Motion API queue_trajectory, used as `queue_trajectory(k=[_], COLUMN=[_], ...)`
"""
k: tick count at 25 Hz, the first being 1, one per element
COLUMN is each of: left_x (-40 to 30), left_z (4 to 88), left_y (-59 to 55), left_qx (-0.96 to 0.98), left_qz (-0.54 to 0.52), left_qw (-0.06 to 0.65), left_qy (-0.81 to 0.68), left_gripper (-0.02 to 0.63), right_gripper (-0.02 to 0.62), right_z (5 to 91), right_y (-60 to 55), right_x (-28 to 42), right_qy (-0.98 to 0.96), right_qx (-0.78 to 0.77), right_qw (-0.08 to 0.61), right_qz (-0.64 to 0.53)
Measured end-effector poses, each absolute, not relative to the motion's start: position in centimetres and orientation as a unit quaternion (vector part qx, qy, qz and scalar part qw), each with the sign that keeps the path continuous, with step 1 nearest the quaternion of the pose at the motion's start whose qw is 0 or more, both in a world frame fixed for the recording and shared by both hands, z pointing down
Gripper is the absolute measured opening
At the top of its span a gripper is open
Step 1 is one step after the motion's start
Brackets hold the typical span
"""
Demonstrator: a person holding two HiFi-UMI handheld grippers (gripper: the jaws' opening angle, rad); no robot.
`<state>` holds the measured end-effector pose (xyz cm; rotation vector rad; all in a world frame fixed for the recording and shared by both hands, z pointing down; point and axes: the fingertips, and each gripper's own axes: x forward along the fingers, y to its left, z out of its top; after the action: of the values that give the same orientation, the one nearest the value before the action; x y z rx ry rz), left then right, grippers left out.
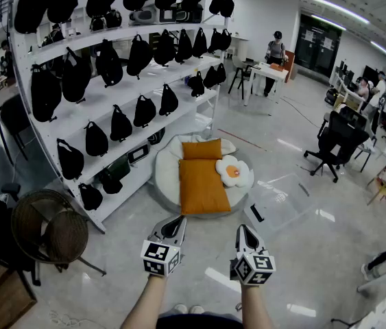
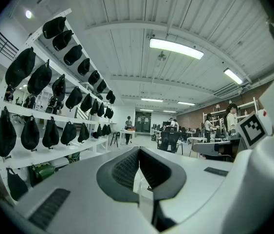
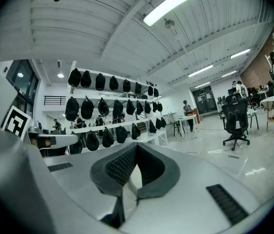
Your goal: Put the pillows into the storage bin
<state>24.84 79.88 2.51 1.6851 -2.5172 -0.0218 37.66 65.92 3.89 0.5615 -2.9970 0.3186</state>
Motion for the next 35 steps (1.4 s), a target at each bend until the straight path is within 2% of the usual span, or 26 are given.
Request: queue_trajectory(k=[35], left_x=[24.6], left_z=[3.9], left_y=[79.1], left_qx=[0.583], left_qz=[-0.016], left_qw=[0.077], left_qy=[-0.808], left_gripper=[0.021], right_gripper=[0.003], right_z=[4.1], right_y=[66.7], right_x=[35.7], right_qy=[-0.979], right_qx=[0.166], right_qw=[0.033], right_qz=[0.114])
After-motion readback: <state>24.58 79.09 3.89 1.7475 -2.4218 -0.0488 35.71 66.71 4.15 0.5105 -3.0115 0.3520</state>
